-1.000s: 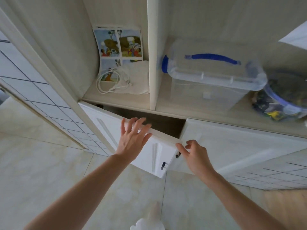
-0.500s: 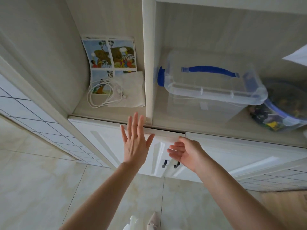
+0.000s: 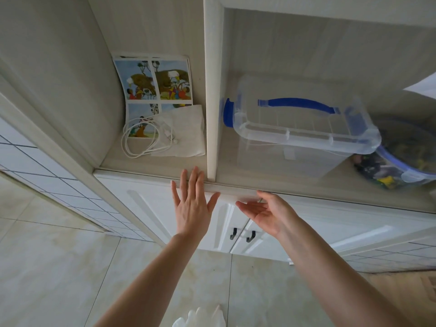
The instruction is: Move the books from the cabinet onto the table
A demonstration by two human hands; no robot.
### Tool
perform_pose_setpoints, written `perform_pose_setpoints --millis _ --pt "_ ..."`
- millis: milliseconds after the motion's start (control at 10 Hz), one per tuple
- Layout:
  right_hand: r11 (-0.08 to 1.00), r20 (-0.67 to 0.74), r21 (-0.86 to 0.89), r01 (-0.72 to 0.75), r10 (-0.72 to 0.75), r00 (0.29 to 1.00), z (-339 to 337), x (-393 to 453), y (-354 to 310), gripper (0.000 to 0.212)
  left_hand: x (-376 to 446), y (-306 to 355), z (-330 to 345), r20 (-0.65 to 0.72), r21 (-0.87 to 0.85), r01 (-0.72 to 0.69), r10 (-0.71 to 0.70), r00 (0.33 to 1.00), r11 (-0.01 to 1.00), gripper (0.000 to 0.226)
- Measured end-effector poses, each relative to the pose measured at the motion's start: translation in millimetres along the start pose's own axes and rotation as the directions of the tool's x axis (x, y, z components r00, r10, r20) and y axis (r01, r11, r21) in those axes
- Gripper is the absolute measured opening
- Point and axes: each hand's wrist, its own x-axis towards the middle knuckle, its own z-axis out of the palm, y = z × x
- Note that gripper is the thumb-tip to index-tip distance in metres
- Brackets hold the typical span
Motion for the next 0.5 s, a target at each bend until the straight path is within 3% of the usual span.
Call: perform_pose_setpoints --millis 100,200,400,500 --pt "0.994 -0.007 -0.106 -0.032 0.031 0.999 -3 -1 3 0.036 -1 1 -3 0.014 0.005 0.005 -0.005 1.0 1.0 0.068" --pt "0.965 -0.029 -0.26 0.004 -0.012 0.999 -4 -8 6 0.02 0 3 -12 0.07 -0.007 0.021 -0.021 0.997 1.0 0.068" --pt "0.82 -0.052 -0.561 0.113 -0.171 0.984 -16 -34 12 0.012 -2 6 -40 0.179 -0.071 0.05 -0.037 0.983 0.996 0.061" --pt "0.7 -0.041 -0.692 0.178 -0.284 0.958 -29 -53 23 0.011 -24 8 -54 0.159 -0.118 0.054 -0.035 0.987 0.992 0.058"
